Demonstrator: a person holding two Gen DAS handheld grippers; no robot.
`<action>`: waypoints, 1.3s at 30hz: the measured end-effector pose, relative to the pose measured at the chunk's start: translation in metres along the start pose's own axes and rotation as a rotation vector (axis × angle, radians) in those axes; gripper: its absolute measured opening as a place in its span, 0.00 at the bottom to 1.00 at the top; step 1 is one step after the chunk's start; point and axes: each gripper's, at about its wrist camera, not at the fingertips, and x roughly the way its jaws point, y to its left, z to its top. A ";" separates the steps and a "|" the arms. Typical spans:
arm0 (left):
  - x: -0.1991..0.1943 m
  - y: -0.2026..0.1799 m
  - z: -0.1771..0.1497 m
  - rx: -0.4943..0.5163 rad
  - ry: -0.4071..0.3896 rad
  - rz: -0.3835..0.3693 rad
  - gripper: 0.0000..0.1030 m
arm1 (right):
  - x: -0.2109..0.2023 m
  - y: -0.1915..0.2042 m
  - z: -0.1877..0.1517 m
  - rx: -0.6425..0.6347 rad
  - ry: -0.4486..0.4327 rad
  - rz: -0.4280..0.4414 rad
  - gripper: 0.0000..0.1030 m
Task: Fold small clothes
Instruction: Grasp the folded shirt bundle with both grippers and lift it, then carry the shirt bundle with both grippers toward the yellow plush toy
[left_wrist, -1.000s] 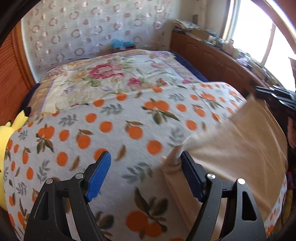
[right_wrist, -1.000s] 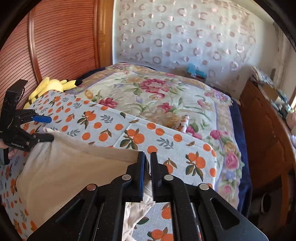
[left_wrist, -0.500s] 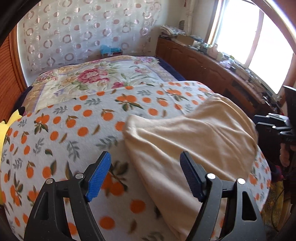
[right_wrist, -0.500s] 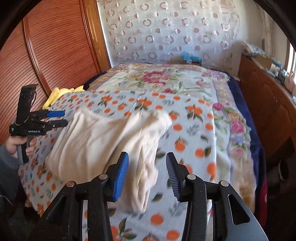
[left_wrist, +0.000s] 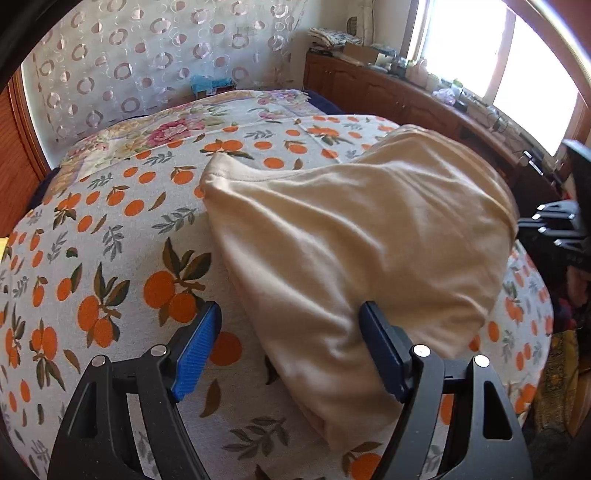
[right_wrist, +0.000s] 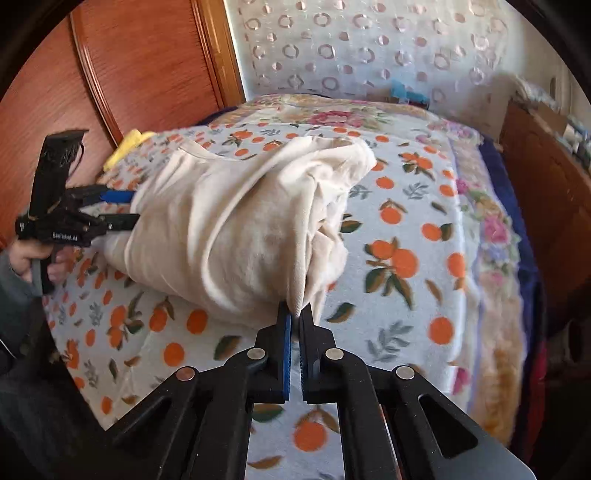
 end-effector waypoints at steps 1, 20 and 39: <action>0.000 0.001 -0.001 -0.001 0.000 -0.002 0.75 | -0.005 -0.002 -0.003 -0.023 0.012 -0.034 0.02; 0.012 0.039 0.032 -0.133 -0.014 -0.055 0.67 | -0.002 -0.026 0.029 0.201 -0.149 -0.011 0.65; 0.002 0.027 0.036 -0.148 -0.026 -0.204 0.13 | 0.049 -0.022 0.028 0.181 -0.015 0.121 0.19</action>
